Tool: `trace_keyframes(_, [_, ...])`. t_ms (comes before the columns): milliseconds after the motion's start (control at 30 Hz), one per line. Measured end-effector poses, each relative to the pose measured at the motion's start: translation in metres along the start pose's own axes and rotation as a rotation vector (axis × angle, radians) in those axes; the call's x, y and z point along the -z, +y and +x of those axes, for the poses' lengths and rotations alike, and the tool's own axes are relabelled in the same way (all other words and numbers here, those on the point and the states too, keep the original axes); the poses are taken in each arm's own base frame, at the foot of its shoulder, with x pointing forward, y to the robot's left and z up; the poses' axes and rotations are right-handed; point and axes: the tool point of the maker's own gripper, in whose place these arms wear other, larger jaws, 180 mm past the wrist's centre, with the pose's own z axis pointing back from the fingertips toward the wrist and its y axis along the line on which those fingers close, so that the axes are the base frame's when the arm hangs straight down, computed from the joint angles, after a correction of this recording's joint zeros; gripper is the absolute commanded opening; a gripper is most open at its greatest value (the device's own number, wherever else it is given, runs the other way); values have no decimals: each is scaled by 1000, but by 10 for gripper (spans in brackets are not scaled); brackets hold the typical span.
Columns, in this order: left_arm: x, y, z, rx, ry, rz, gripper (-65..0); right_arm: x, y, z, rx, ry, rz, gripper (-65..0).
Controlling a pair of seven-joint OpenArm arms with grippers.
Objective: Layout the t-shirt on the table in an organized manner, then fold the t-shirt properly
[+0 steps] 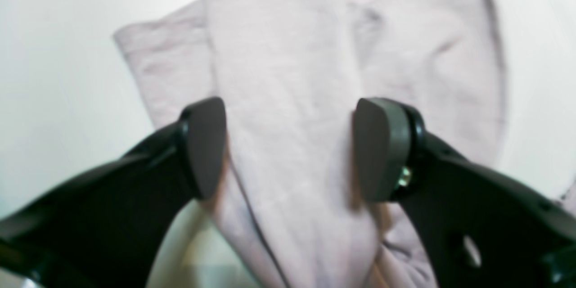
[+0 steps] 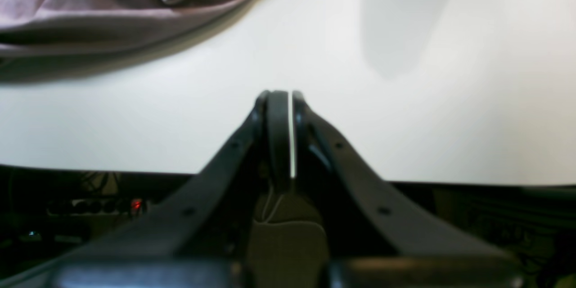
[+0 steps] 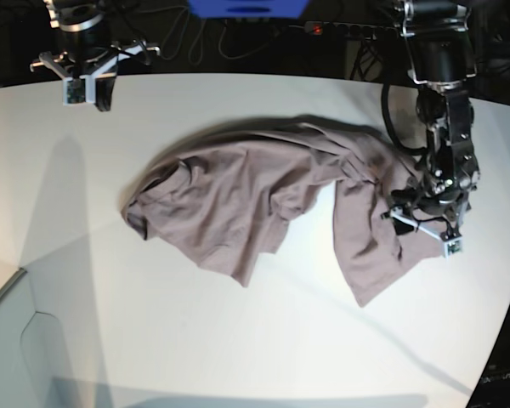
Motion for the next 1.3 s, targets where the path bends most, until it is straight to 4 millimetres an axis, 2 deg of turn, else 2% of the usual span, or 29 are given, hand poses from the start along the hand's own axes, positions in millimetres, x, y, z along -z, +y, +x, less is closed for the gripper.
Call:
trace_keyframes(100, [6, -10, 2, 17, 8, -18, -226, 0, -1, -2, -2, 5, 0, -650])
trace_keyframes(133, [6, -14, 3, 16, 6, -27, -249, 1, -1, -3, -2, 9, -1, -650])
trace_keyframes(267, [8, -18, -2, 31, 19, -35, -434, 2, -1, -13, -2, 36, -1, -650])
trace_keyframes(333, [8, -18, -4, 32, 25, -34, -466, 2, -1, -12, -2, 33, -1, -650])
trace_keyframes(700, [8, -25, -5, 16, 24, -45, -332, 2, 1, -12, -1, 32, 3, -650])
trace_keyframes(833, [8, -27, -7, 21, 26, -49, -340, 2, 1, -12, -2, 32, 3, -650])
trace_keyframes(900, [8, -27, -8, 20, 29, -50, -412, 1, 1, -13, -2, 34, 3, -650])
trace_keyframes(967, [8, -26, -9, 19, 30, -48, -513, 1, 1, -14, -1, 36, 4, -650])
trace_keyframes(1033, [8, -26, -9, 19, 31, -47, -643, 0, 1, -16, -2, 41, 4, -650])
trace_keyframes(1167, [1, -23, -12, 23, 39, -48, -650, -3, 0, -21, -3, 58, 3, -650])
trace_keyframes(1233, [-13, -16, -8, 23, 6, -40, -650, -3, 0, -21, -4, 56, 3, -650])
trace_keyframes(1300, [-32, -3, 4, 11, -53, -14, -650, -2, 0, -21, -5, 56, 3, -650])
